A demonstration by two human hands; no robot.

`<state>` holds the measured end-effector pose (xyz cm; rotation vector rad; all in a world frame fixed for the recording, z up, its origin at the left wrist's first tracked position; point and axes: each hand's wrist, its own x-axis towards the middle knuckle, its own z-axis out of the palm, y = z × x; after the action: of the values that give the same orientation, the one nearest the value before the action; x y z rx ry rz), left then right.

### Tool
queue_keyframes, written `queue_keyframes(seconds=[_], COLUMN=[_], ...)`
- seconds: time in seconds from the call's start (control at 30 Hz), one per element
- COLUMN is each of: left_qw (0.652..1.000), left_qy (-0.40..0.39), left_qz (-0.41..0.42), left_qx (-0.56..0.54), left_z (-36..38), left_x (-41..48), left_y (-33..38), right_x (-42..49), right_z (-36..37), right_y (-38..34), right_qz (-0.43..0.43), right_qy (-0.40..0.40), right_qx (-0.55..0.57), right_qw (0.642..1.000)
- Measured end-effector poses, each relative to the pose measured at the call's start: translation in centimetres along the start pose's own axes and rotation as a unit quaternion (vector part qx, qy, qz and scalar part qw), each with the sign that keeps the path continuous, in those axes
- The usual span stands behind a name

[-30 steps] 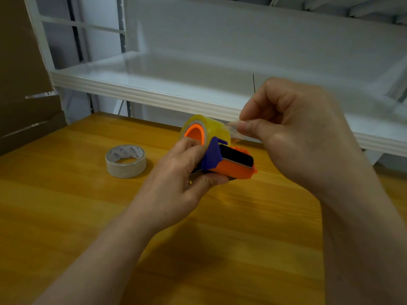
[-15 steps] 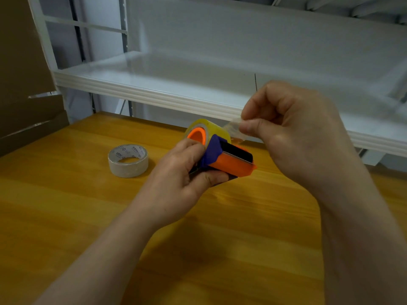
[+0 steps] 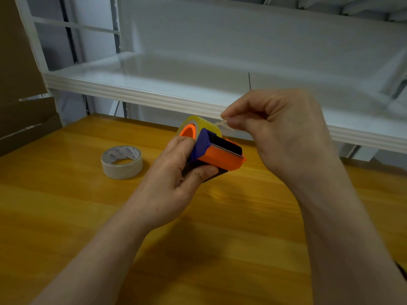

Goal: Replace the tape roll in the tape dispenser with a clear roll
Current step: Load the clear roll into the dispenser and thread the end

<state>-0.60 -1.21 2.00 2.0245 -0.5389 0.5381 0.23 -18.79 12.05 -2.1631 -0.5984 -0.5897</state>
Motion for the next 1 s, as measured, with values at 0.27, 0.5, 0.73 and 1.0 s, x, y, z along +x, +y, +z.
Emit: queue_keyframes(seconds=[0.27,0.5,0.73,1.0], left_qw=[1.000,0.999,0.999,0.997], left_qy=[-0.012,-0.029,-0.033,-0.025], left_qz=[0.016,0.026,0.033,0.023], left_qx=[-0.003,0.005,0.007,-0.068], left_z=[-0.1,-0.1,0.0,-0.1], left_x=[0.0,0.0,-0.1,0.0], left_y=[0.1,-0.1,0.0,-0.2], right_x=[0.1,0.1,0.1,0.0], right_z=[0.1,-0.6,-1.1,-1.6], right_y=[0.0,0.6,0.9,1.7], right_qz=[-0.024,-0.019,-0.032,-0.109], right_qy=[0.023,0.014,0.021,0.018], right_qx=[-0.004,-0.026,-0.030,-0.114], right_qw=[0.999,0.999,0.999,0.987])
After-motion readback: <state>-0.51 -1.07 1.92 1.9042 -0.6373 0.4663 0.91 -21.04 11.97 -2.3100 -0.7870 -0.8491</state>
